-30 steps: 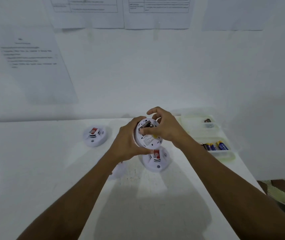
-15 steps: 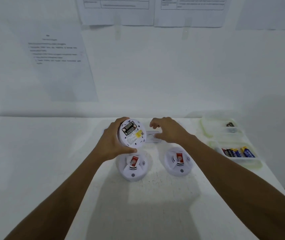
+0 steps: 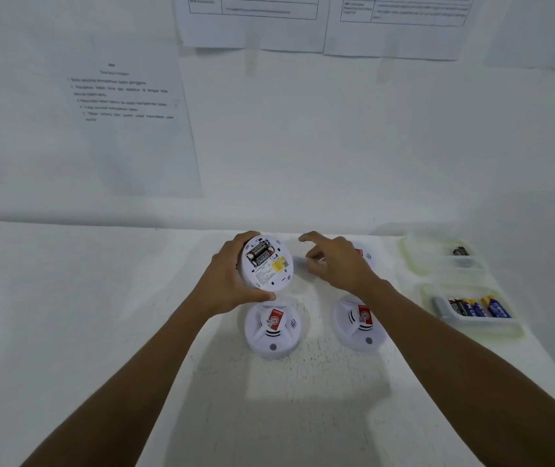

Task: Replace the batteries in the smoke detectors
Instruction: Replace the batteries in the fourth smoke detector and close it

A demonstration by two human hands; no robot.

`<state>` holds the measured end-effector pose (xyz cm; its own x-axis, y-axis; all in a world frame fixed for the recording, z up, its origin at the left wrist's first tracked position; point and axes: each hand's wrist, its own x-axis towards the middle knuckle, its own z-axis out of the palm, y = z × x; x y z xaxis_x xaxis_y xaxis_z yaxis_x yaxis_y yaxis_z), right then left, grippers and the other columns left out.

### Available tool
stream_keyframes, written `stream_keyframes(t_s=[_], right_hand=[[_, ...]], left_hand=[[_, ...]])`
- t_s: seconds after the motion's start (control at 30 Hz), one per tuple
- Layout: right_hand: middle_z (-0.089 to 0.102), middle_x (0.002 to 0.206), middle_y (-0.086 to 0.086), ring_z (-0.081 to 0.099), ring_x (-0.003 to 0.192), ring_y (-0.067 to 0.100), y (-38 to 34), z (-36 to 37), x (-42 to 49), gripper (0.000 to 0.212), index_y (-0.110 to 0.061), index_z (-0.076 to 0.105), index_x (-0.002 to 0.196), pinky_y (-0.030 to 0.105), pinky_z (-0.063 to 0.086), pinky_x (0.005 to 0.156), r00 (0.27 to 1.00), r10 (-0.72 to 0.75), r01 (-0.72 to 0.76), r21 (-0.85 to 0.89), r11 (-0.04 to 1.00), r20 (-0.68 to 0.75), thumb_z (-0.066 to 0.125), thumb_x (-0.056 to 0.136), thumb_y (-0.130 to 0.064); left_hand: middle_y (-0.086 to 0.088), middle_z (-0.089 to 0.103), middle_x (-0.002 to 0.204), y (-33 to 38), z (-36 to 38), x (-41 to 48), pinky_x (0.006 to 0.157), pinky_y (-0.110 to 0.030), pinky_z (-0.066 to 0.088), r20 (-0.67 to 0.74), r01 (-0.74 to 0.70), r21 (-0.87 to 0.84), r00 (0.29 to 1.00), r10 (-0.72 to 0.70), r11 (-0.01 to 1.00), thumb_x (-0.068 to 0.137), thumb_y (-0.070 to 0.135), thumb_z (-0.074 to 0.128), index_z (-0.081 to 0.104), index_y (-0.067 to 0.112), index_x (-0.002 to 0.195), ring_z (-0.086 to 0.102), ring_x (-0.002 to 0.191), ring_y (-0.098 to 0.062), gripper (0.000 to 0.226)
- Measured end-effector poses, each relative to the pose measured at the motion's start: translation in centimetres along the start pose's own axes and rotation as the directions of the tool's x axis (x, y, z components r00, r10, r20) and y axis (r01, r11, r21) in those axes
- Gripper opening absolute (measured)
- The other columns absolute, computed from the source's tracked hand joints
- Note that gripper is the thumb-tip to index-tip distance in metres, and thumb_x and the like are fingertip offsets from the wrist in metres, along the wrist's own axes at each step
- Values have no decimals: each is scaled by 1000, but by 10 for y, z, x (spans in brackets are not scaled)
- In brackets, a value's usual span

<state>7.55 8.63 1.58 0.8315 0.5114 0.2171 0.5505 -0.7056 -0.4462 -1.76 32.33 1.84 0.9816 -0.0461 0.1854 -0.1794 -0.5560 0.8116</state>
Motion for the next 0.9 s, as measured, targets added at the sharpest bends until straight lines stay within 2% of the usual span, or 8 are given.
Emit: stream_keyframes(t_s=[0.13,0.33,0.43,0.57,0.67,0.77,0.87,0.9], right_hand=[[75,78,-4,70,71,13,-3,-20,-13,30,-22,64,111,28,55,67,954,245,-144,450,881,-175,69,85,-7],[76,83,6,65,67,8,-39,-58,-33,25,-13,64,106,13,46,55,920,303,-9,758,652,-250,75,84,-10],[73,80,2,66,72,11,-48,-50,-38,16,-10,68,95,21,53,69,937,202,43,668,743,-285,76,82,-5],[73,84,-9,65,74,3,-45,-34,-44,8,-13,75,88,14,48,65,923,125,81,503,860,-363,71,85,-6],[72,90,-11,63,78,2,-45,-28,-49,13,-16,77,97,10,44,67,920,54,101,367,925,-388,71,86,-12],[72,107,-3,61,91,2,-49,-28,-53,26,-18,75,108,19,48,77,943,-3,103,285,953,-332,74,85,-29],[67,118,-3,59,106,8,-53,-30,-57,48,-20,72,116,25,49,86,965,-65,112,177,978,-255,71,80,-51],[66,120,-3,58,109,10,-54,-31,-58,51,-20,71,117,26,48,88,968,-74,114,157,981,-240,71,79,-53]], left_hand=[[20,54,123,8,2,3,100,-46,47,-6,-20,-3,1000,20,1000,41,52,89,41,43,129,51,119,-9,100],[18,56,123,27,16,4,97,-33,50,11,-55,-22,998,56,998,45,48,90,42,37,130,53,116,-6,98],[18,55,124,40,26,6,96,-25,48,34,-90,-37,995,91,995,47,50,87,40,36,128,54,114,-6,95],[15,51,124,54,34,4,91,-10,41,47,-116,-8,992,116,993,50,44,84,36,34,127,53,109,-6,92],[15,50,122,57,35,1,88,-4,37,33,-127,10,991,127,992,51,44,83,36,33,127,52,106,-4,90],[14,53,122,57,34,-1,96,-19,45,22,-110,-19,994,110,994,50,46,85,39,32,126,54,109,-7,89],[23,51,111,61,34,-3,90,-6,42,-9,-48,-56,999,48,997,41,79,75,43,35,113,55,101,6,89],[25,50,111,61,33,-3,86,-2,40,-11,-41,-47,999,41,998,42,78,75,44,35,113,54,100,9,89]])
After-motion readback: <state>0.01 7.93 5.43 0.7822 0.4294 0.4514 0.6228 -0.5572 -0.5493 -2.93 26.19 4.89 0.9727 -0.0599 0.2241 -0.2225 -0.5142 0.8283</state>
